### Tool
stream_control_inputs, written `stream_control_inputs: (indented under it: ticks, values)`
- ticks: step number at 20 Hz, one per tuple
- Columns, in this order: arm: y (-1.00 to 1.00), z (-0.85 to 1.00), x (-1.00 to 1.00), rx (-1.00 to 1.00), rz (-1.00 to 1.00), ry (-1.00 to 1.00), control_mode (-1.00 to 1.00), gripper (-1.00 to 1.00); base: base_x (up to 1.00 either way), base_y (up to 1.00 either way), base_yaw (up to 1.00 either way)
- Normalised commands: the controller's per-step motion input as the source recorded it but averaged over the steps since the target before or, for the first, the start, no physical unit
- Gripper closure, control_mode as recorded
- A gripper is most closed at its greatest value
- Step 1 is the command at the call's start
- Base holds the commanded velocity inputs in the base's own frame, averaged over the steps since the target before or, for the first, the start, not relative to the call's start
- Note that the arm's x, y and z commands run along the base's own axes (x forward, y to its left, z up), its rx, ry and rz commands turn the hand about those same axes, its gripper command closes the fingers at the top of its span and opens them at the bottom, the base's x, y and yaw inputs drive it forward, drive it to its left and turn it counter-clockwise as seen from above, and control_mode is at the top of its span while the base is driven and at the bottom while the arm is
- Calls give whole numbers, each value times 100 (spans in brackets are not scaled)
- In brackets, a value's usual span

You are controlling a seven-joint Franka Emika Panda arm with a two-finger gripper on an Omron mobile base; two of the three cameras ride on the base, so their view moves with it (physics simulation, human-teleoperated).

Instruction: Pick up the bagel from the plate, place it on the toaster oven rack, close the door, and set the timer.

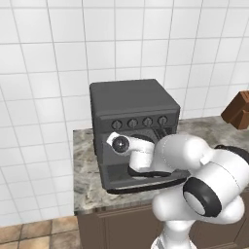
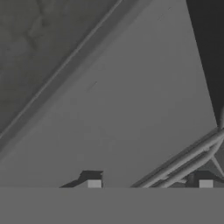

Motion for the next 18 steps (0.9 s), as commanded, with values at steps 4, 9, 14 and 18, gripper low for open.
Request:
stream_control_inputs:
  ticks: [4,9,14,18]
  values:
    - [0,-6,-79,0,-9,43,-100,100,0,0,0]
    - [0,-6,-90,0,-12,50,-100,100,0,0,0]
    - [0,-4,-88,0,-13,56,-100,100,0,0,0]
    - [0,-12,-72,0,-14,56,-100,100,0,0,0]
